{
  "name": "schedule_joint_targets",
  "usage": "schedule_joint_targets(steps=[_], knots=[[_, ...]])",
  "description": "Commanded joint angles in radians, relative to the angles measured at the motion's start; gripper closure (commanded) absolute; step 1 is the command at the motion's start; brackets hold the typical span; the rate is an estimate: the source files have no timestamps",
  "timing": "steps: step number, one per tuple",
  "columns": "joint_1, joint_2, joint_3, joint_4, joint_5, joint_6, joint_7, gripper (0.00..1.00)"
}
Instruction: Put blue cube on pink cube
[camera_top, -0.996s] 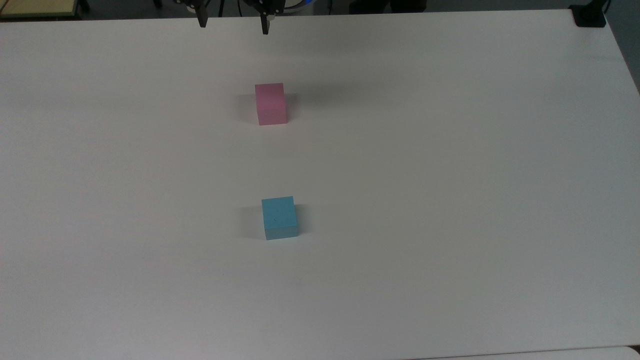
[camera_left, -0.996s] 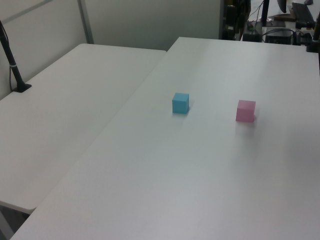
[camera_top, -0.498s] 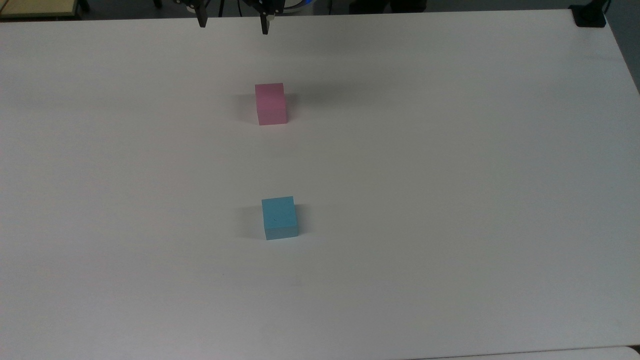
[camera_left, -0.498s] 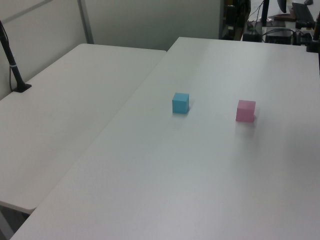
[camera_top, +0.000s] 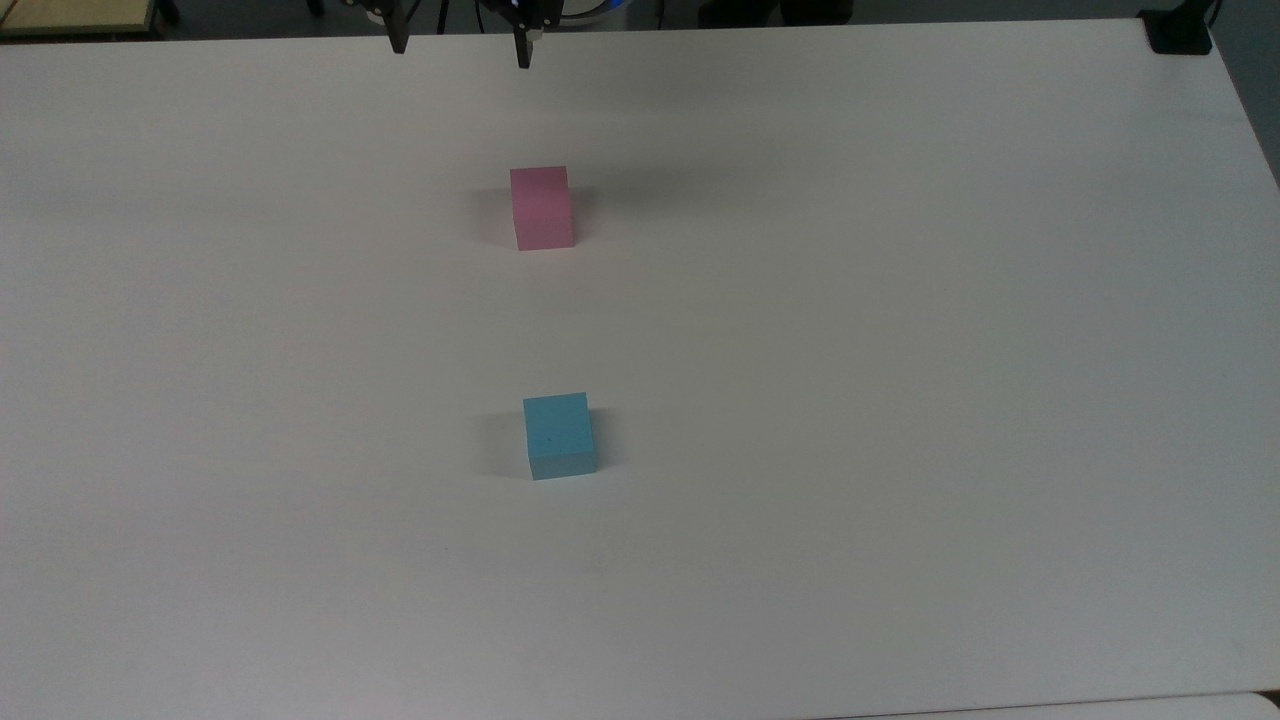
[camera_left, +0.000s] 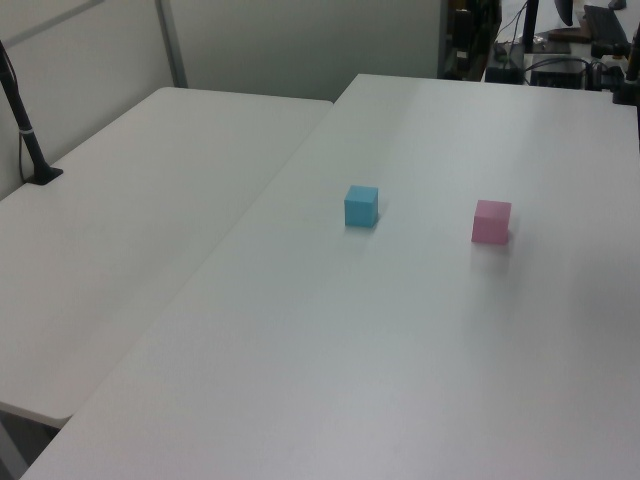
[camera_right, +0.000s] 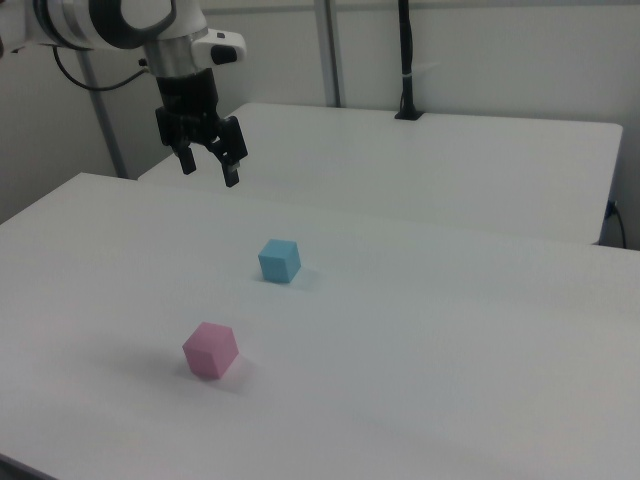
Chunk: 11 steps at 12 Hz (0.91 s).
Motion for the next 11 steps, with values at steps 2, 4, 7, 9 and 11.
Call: schedule_joint_targets(steps=[2,4,7,9,11], knots=[[0.009,-0.009,-0.010,-0.003,-0.003,-0.006,-0.012,0.00],[0.009,-0.012,-0.010,-0.003,-0.003,-0.008,-0.012,0.00],[0.014,-0.011,-0.007,-0.003,-0.002,-0.003,-0.012,0.00],[0.015,-0.008,-0.003,-0.004,0.000,-0.006,-0.010,0.00],[0.015,-0.008,-0.001,-0.004,0.001,-0.006,-0.013,0.00]])
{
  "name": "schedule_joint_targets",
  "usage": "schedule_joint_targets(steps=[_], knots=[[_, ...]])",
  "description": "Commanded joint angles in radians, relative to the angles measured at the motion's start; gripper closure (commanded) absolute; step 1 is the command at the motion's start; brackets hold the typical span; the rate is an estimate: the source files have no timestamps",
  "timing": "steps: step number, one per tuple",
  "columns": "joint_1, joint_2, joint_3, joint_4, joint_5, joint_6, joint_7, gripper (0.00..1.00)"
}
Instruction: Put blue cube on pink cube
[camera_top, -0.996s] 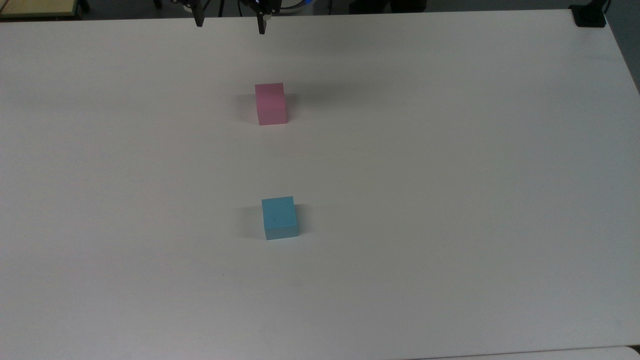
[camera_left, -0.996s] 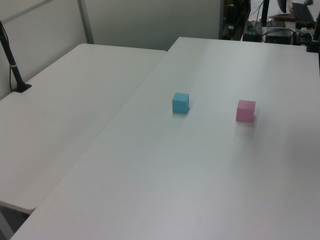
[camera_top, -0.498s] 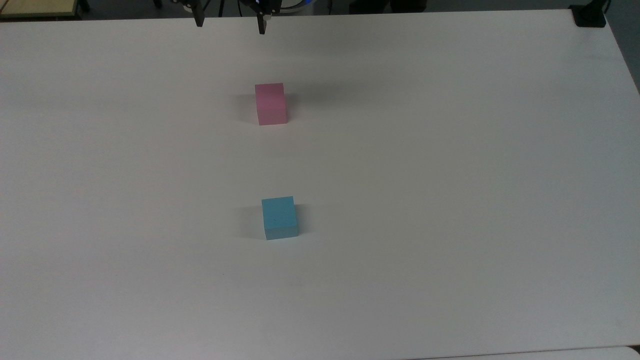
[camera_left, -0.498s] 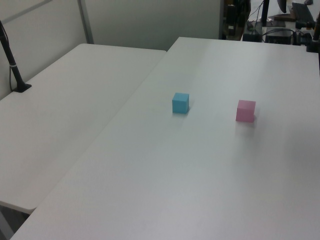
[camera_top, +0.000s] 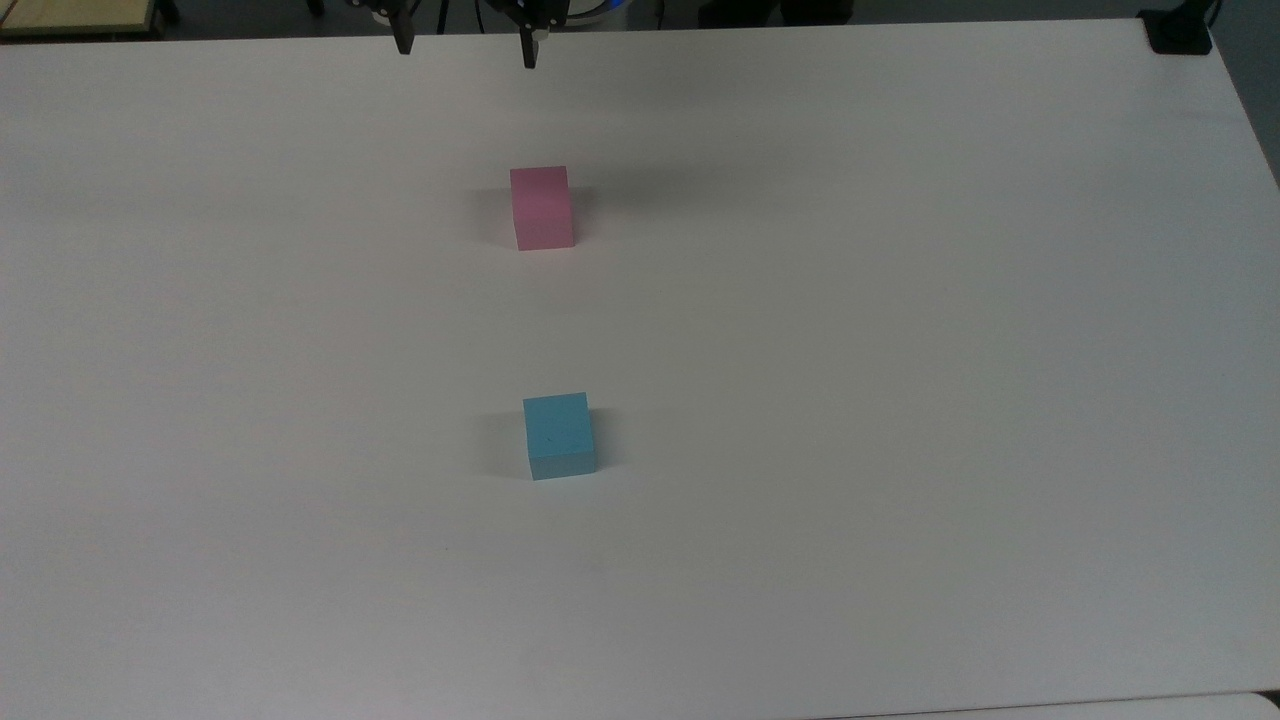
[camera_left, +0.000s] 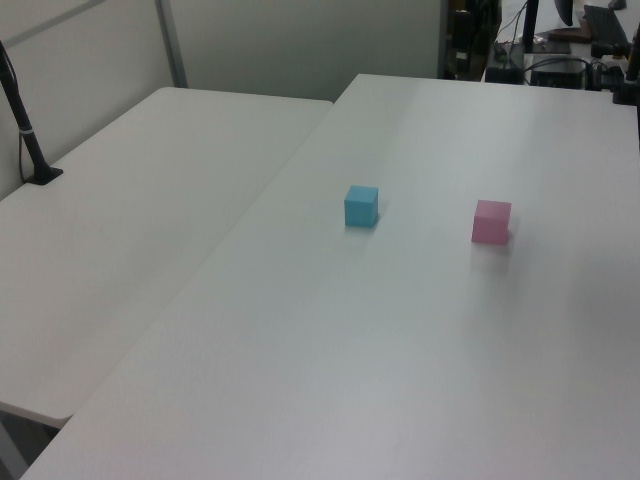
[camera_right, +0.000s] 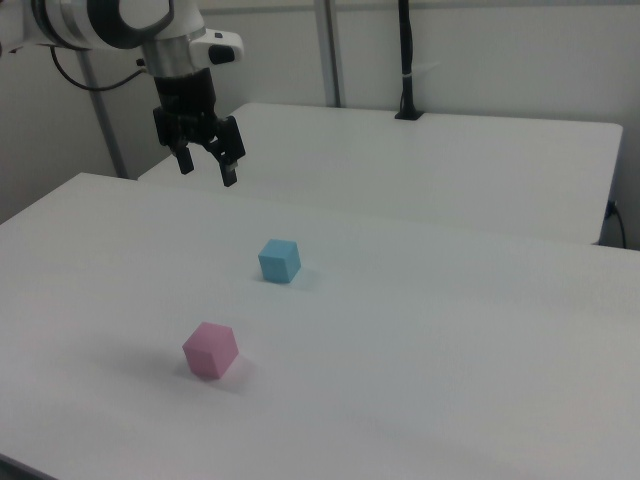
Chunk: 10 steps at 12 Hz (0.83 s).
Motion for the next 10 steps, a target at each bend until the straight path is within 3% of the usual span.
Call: schedule_joint_targets(steps=[1,5,10], knots=[[0.010,-0.005,-0.003,-0.006,0.003,-0.005,-0.020,0.00],[0.013,0.067,0.027,-0.012,0.006,0.024,-0.033,0.00],[0.007,0.191,0.027,0.002,-0.003,0.254,-0.060,0.00]])
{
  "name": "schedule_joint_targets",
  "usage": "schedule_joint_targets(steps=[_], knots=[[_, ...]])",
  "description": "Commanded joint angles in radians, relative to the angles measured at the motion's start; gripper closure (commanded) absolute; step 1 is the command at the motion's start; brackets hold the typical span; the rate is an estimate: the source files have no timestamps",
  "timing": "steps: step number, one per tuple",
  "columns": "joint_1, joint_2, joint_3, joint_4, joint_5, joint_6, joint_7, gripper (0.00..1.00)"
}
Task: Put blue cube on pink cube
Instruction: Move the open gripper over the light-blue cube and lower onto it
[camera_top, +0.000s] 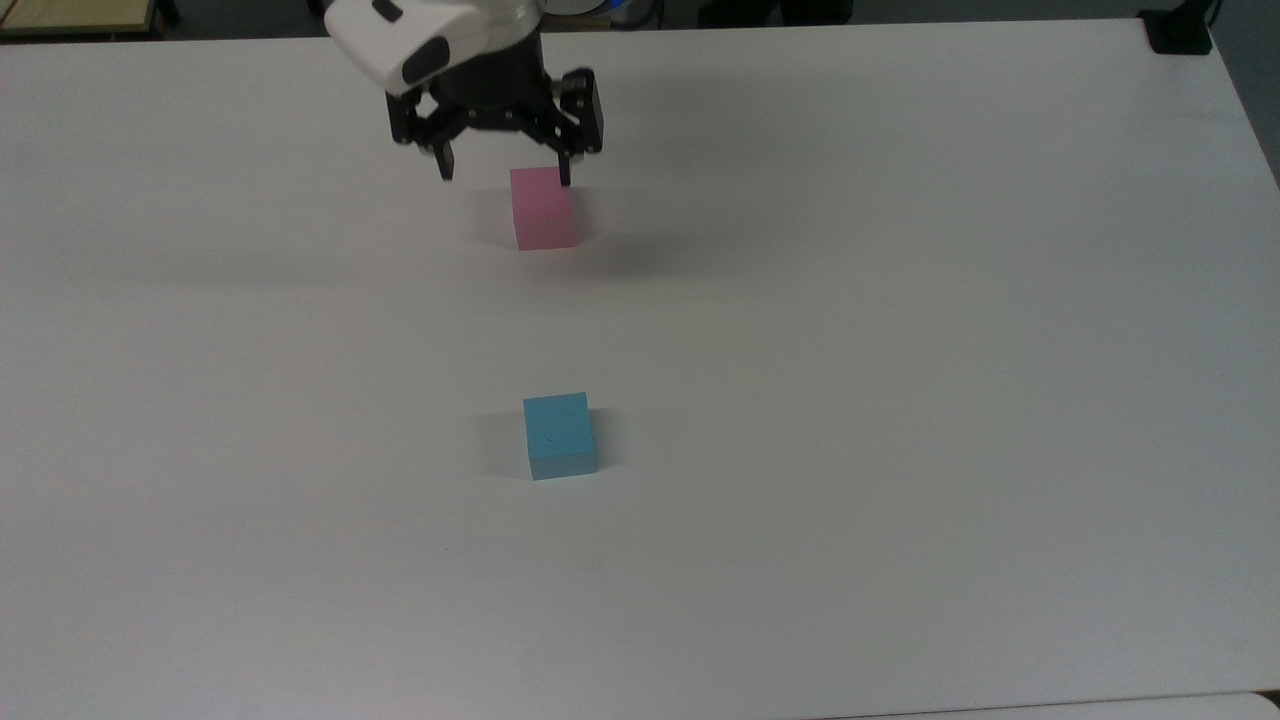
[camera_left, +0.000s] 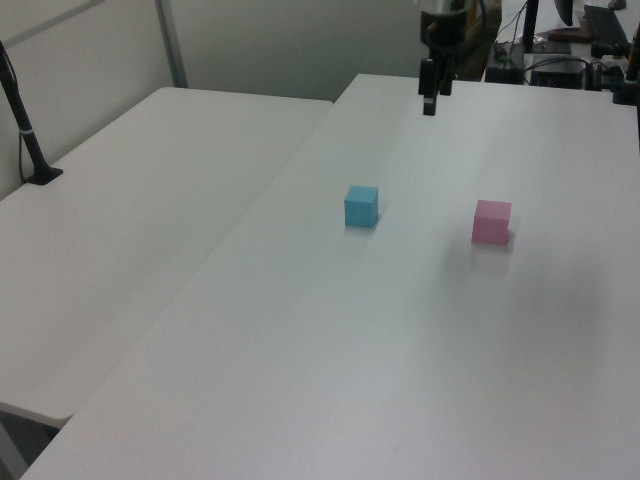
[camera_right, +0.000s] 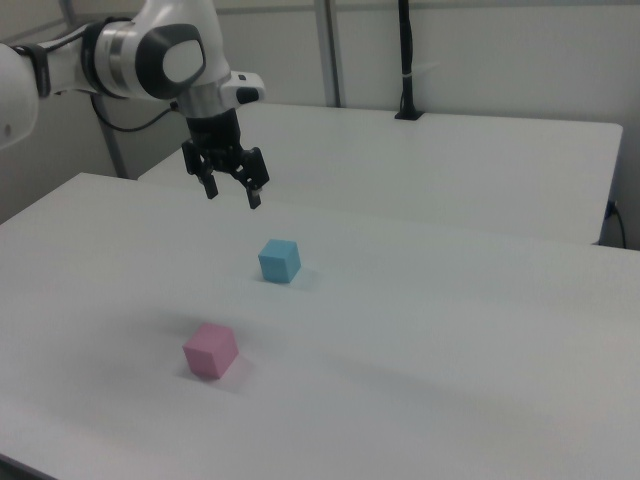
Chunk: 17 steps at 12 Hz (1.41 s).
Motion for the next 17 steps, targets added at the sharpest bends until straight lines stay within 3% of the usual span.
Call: schedule_joint_targets(steps=[1,4,7,10,17], knots=[[0.000,0.077,-0.006,0.050,-0.003,0.092,-0.005,0.00],[0.001,0.203,-0.012,0.210,-0.005,0.100,0.002,0.00],[0.027,0.284,-0.014,0.216,-0.009,0.163,0.003,0.00],[0.060,0.388,-0.017,0.216,-0.077,0.240,0.021,0.00],[0.104,0.500,-0.038,0.216,-0.117,0.361,0.060,0.00]])
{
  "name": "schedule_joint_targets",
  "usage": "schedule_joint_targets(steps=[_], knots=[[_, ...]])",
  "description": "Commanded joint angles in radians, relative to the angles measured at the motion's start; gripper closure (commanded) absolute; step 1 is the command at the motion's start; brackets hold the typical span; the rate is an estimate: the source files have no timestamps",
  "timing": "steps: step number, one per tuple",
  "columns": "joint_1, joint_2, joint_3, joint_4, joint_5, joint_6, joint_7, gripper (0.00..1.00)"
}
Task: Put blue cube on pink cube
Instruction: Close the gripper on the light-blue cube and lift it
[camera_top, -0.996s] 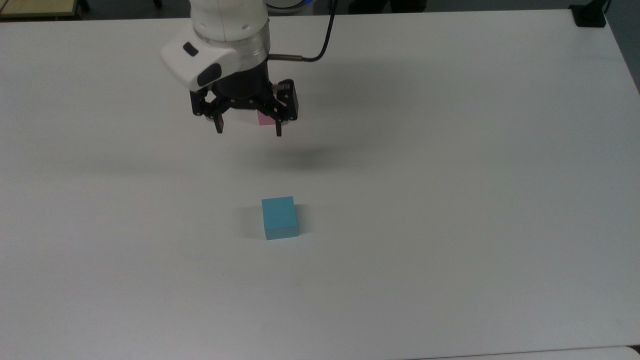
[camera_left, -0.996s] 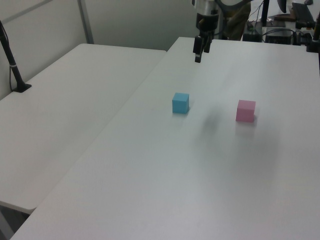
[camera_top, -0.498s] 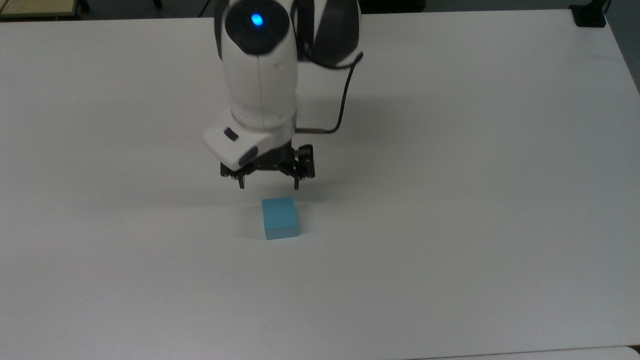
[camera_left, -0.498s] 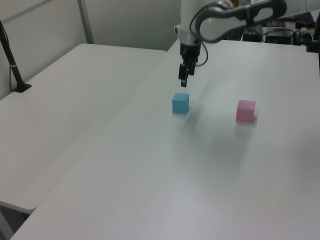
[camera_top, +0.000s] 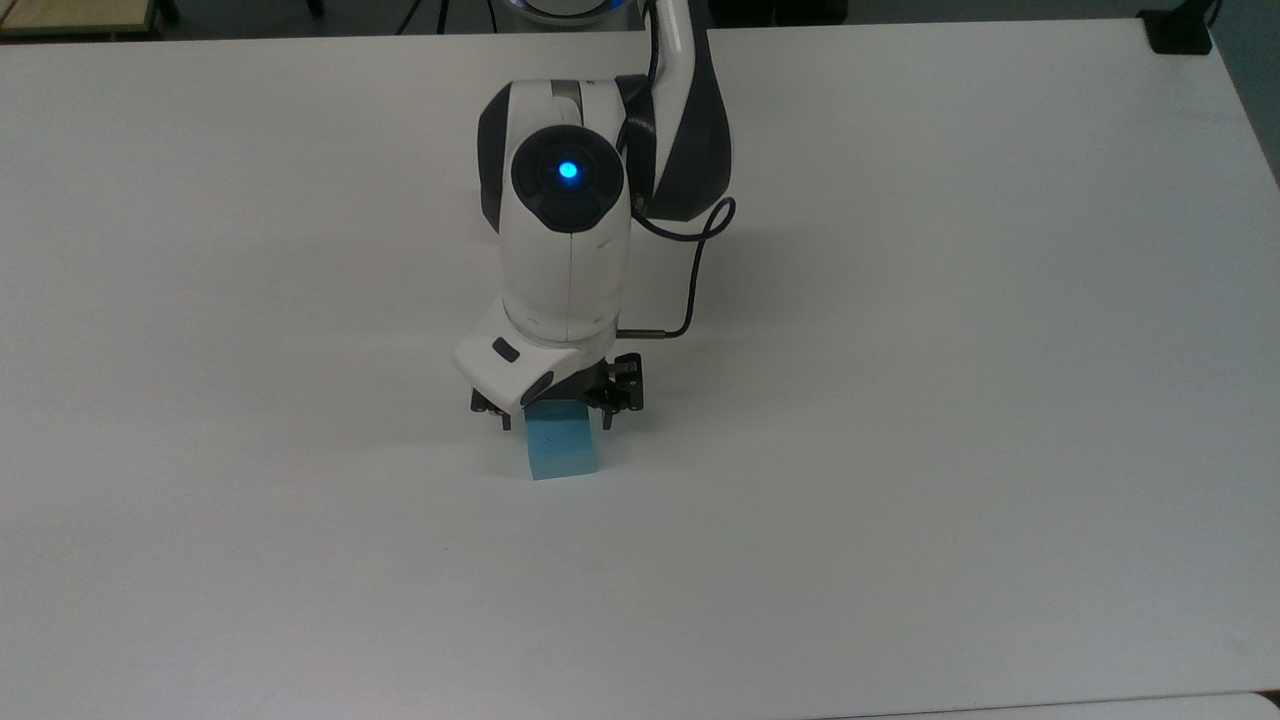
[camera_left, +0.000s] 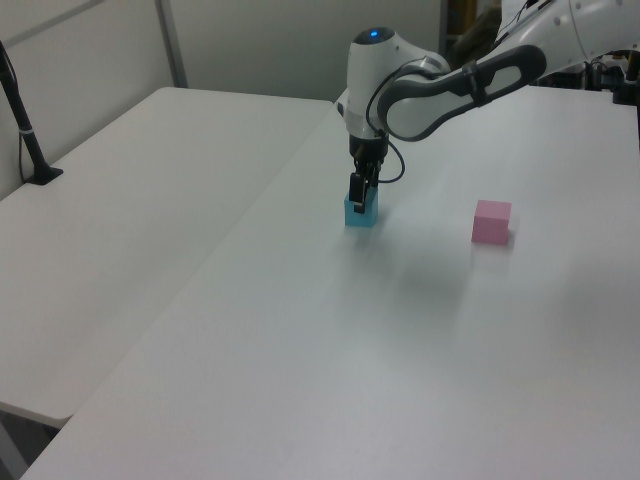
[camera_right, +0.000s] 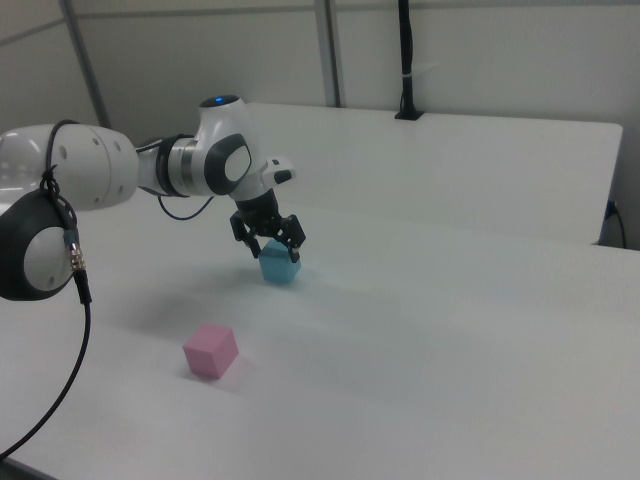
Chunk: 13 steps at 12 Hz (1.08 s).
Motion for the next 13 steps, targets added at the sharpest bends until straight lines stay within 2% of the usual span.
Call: schedule_joint_targets(steps=[1,2,4,5,6,8,11,13], knots=[[0.033,0.027,-0.024,0.026,-0.041,0.022,0.049,0.00],[0.033,0.031,-0.023,0.026,-0.041,0.023,0.053,0.00],[0.032,0.030,-0.023,0.025,-0.053,0.025,0.045,0.34],[0.032,0.025,-0.023,0.022,-0.062,0.023,0.040,0.56],[0.029,0.007,-0.023,0.017,-0.062,0.022,0.036,0.68],[0.022,-0.056,-0.023,0.015,-0.050,0.010,0.010,0.69],[0.012,-0.208,-0.027,-0.003,-0.022,-0.079,0.011,0.68],[0.001,-0.269,-0.027,-0.055,-0.022,-0.084,0.011,0.67]])
